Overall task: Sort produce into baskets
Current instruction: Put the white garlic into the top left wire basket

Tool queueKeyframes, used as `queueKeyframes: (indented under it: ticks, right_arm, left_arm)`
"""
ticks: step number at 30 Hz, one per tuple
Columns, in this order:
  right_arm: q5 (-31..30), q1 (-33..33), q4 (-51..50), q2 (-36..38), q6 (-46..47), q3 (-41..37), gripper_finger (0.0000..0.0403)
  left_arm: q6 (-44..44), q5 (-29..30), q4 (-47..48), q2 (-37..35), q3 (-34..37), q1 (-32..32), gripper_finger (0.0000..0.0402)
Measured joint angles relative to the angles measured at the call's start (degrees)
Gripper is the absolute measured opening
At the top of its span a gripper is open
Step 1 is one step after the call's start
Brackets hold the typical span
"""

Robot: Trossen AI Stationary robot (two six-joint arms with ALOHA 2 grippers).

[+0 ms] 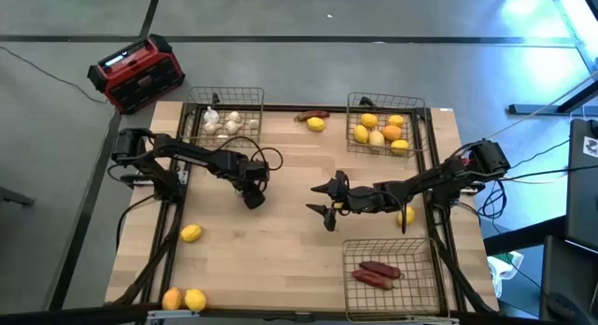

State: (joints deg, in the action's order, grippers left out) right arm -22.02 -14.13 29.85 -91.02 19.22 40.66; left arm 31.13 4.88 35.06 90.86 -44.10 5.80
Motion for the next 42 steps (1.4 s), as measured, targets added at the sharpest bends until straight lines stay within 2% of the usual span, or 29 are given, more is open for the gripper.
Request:
queueKeyframes:
  ticks: [12,24,29,35,42]
  right_arm:
    - [-0.02,0.0,0.02,0.0,-0.02,-0.02,0.0264]
    - [-0.04,-0.02,0.02,0.0,-0.02,0.0,0.0264]
    - [-0.04,-0.04,-0.09,0.0,-0.02,0.0,0.0264]
    - [-0.04,-0.04,-0.19,0.0,-0.03,0.0,0.0264]
    - [-0.04,-0.04,-0.21,0.0,-0.02,-0.02,0.0264]
  left_arm:
    - [-5.15,-0.54,-1.63,0.06,0.11,-0.17,0.0036]
    - [-4.75,0.35,-4.15,-3.14,0.33,-0.35,0.0031]
    - [-4.7,2.6,-4.78,-9.15,0.31,-1.01,0.0034]
    - [-5.71,7.39,-4.06,-20.47,0.31,-0.67,0.0036]
    - [-9.3,16.97,-4.12,-34.24,0.24,2.6,0.0041]
